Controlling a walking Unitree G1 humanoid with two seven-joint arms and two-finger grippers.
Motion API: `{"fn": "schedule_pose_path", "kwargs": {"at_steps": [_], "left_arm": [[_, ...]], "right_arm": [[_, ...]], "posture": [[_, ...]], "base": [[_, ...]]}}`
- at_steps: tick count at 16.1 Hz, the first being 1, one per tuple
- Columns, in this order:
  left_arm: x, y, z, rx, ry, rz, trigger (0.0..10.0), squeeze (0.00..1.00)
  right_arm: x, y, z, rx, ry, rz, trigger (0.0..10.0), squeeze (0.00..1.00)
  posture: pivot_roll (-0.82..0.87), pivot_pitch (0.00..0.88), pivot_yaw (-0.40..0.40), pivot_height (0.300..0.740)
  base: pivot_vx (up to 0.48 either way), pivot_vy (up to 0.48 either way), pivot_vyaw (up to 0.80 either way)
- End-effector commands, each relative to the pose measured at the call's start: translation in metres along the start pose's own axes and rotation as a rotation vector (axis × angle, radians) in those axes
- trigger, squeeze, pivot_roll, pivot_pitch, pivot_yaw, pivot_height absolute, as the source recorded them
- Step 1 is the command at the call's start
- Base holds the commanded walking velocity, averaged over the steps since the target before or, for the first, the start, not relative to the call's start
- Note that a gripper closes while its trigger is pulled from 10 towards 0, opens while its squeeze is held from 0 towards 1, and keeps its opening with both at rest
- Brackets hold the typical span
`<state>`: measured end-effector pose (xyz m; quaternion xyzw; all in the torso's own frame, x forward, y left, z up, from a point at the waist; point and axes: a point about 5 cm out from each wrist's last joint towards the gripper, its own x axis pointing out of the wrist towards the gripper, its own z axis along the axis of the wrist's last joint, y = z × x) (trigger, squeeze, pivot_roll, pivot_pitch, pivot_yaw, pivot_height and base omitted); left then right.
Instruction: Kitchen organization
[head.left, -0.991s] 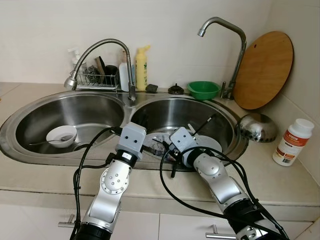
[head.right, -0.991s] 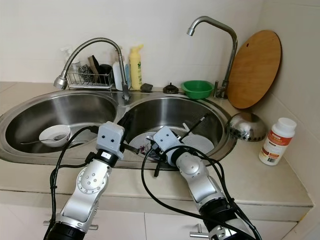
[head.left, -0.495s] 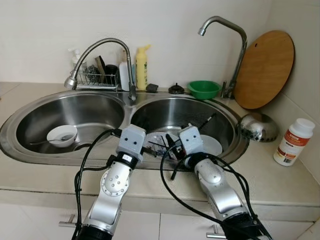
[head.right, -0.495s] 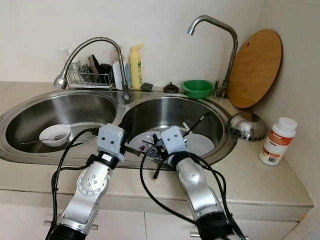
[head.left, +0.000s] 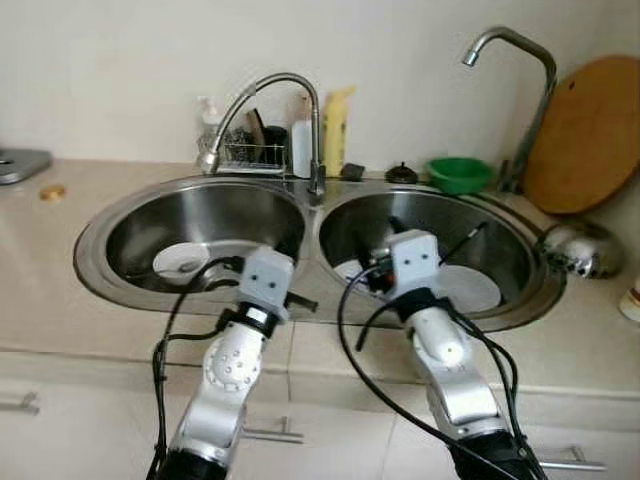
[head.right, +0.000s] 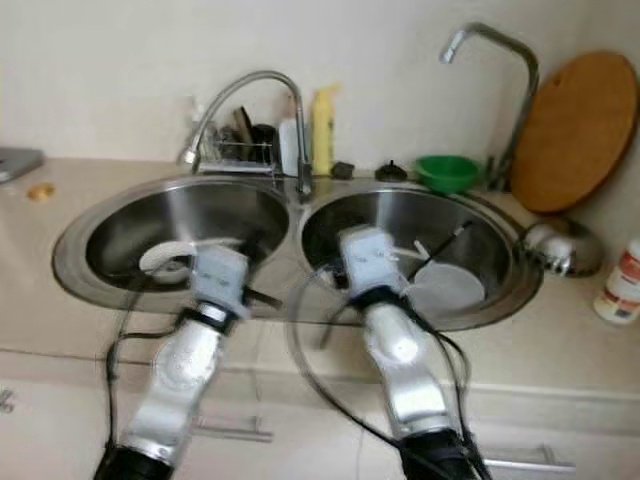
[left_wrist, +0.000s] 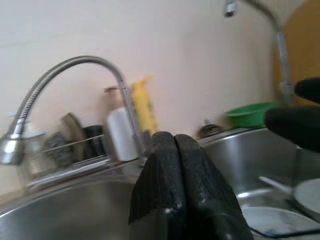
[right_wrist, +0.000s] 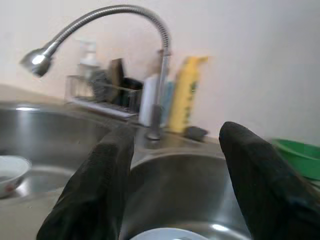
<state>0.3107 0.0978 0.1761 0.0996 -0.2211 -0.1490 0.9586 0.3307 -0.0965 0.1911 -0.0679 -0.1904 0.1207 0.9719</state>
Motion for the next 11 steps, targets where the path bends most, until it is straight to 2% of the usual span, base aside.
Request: {"fn": "schedule_pose_path", "kwargs": {"at_steps": [1,9,11], "left_arm": [[-0.0002,0.0084,0.002,0.021,-0.01,0.018,10.0,0.0],[-0.001,0.007,0.0027,0.02,-0.013,0.011,10.0,0.0],[-0.0011,0.0072,0.0033,0.03,-0.02,0.012,10.0,0.0]], "right_arm": [[0.0033,0.0088,0.0117,0.018,-0.056,0.026,10.0,0.0],[-0.0001,0.01,0.0185,0.03,-0.084,0.026,10.0,0.0],[-0.0016,0.0115,0.0188,0.027,-0.085,0.031,10.0,0.0]], "posture": [[0.07,0.0,-0.014,0.74],[0.06,0.0,-0.011,0.74],[0.06,0.0,-0.009,0.74]], "base": [[0.0,0.48,0.0],[0.0,0.48,0.0],[0.0,0.148,0.0]]}}
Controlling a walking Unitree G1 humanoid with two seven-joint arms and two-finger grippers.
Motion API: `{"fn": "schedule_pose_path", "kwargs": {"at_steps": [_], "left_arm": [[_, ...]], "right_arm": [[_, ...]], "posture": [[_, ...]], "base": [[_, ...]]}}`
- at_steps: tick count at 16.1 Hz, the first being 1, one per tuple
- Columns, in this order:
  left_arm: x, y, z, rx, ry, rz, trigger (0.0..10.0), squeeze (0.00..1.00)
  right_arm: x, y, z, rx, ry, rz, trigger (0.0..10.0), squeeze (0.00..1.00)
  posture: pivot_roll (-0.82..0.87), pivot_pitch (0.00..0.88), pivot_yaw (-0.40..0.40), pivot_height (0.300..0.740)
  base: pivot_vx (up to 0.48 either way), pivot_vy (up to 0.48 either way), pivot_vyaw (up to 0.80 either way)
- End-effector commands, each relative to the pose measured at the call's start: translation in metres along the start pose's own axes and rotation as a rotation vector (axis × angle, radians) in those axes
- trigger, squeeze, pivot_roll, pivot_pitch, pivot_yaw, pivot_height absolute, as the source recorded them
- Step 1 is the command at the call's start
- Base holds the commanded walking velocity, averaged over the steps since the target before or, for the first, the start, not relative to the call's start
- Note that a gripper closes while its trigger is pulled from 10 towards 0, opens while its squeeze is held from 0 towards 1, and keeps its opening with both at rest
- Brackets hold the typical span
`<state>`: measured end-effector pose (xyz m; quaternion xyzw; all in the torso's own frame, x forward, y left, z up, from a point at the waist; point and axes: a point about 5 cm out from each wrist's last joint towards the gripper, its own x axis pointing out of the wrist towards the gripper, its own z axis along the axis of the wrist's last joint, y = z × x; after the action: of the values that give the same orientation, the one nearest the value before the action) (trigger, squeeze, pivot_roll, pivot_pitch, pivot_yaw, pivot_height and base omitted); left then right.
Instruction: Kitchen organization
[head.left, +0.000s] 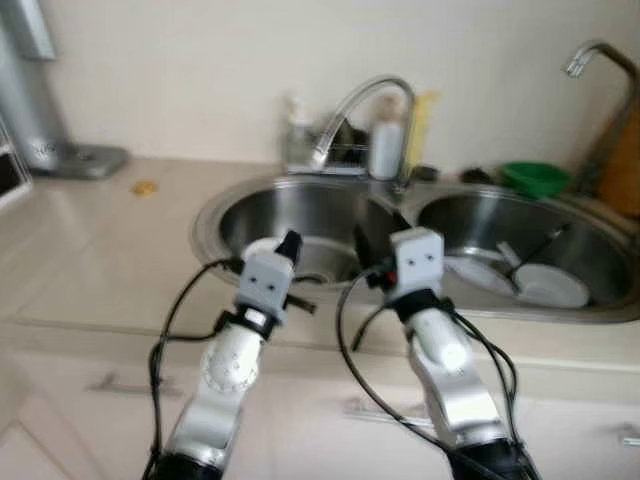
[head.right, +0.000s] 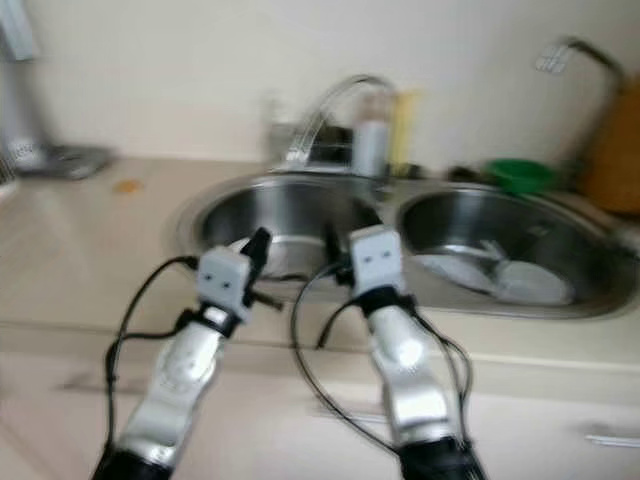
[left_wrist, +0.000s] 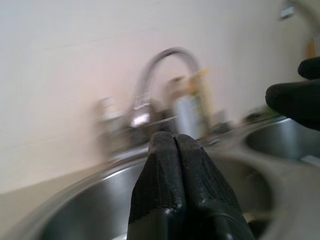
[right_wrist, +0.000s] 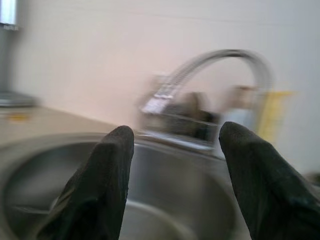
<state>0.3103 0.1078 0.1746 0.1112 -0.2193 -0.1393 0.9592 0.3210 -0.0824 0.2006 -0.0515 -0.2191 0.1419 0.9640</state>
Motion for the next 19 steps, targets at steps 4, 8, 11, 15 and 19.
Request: {"fn": "schedule_pose_path", "kwargs": {"at_steps": [4,8,11,15,19], "left_arm": [[0.0031,-0.0018,0.0075,0.006,-0.046,-0.003,10.0,0.0],[0.0027,-0.0019,0.0057,0.02,-0.036,-0.006,10.0,0.0],[0.0023,-0.0036,0.0042,0.023,-0.029,-0.01,10.0,0.0],[0.0023,-0.0055,0.004,0.023,-0.028,-0.02,10.0,0.0],[0.0017,-0.0062,0.0047,0.029,-0.03,-0.022,10.0,0.0]], "right_arm": [[-0.0021,-0.0012,0.0067,-0.001,-0.028,0.005,10.0,0.0],[-0.0025,-0.0007,0.0054,0.018,-0.015,0.012,10.0,0.0],[-0.0024,-0.0039,0.0051,0.027,-0.006,-0.01,10.0,0.0],[-0.0048,-0.0037,0.0031,0.031,0.005,-0.017,10.0,0.0],[-0.0082,-0.0045,0.0016,0.037,0.012,-0.03,10.0,0.0]], "posture": [[0.06,0.0,-0.009,0.74],[0.06,0.0,-0.008,0.74],[0.05,0.0,-0.007,0.74],[0.05,0.0,-0.002,0.74],[0.05,0.0,-0.004,0.74]], "base": [[0.0,0.0,0.0],[0.0,0.0,-0.2],[0.0,0.0,-0.8],[0.0,0.0,-0.8],[0.0,0.0,-0.8]]}}
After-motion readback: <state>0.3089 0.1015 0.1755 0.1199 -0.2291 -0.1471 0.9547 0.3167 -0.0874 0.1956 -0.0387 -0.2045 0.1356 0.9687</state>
